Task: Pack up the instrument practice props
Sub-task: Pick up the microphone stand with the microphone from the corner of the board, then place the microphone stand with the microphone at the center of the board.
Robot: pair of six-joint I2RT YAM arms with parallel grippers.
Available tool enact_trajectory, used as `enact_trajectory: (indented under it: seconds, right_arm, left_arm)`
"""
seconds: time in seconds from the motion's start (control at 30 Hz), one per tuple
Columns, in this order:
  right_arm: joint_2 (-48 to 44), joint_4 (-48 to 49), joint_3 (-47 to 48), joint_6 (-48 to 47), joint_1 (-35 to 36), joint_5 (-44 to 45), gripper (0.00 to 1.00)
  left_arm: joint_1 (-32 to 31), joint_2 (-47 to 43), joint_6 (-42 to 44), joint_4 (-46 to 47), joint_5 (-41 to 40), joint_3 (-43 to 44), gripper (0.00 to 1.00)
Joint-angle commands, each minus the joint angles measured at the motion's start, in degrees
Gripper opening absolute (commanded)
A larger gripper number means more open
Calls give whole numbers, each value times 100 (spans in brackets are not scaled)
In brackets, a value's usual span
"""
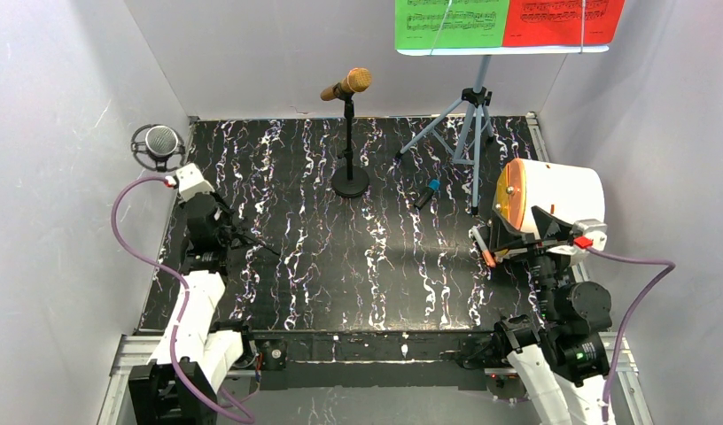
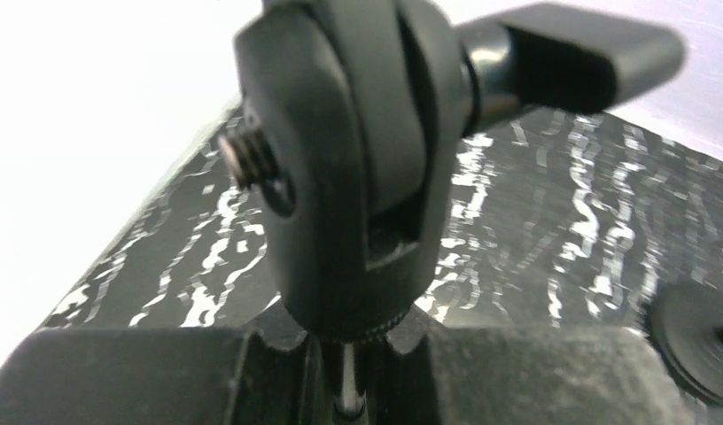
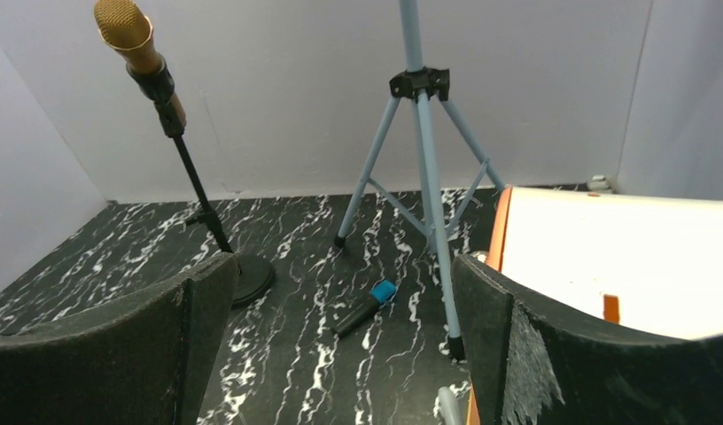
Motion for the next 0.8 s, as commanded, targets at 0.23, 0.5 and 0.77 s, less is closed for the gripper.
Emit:
enact_trajectory:
  seconds: [0.23, 0.5, 0.77]
  right_arm:
    - [1240, -483, 927, 988, 43, -987, 99]
    - [1700, -259, 851, 1492, 41, -2305, 99]
    - [2584, 498, 545, 2342, 43, -3629, 99]
  left_arm:
    - [-566, 635, -862, 2235, 2746, 23, 0]
    - [-2293, 845, -103, 2948, 1928, -202, 0]
    - [-3121, 762, 7, 3906, 1927, -771, 0]
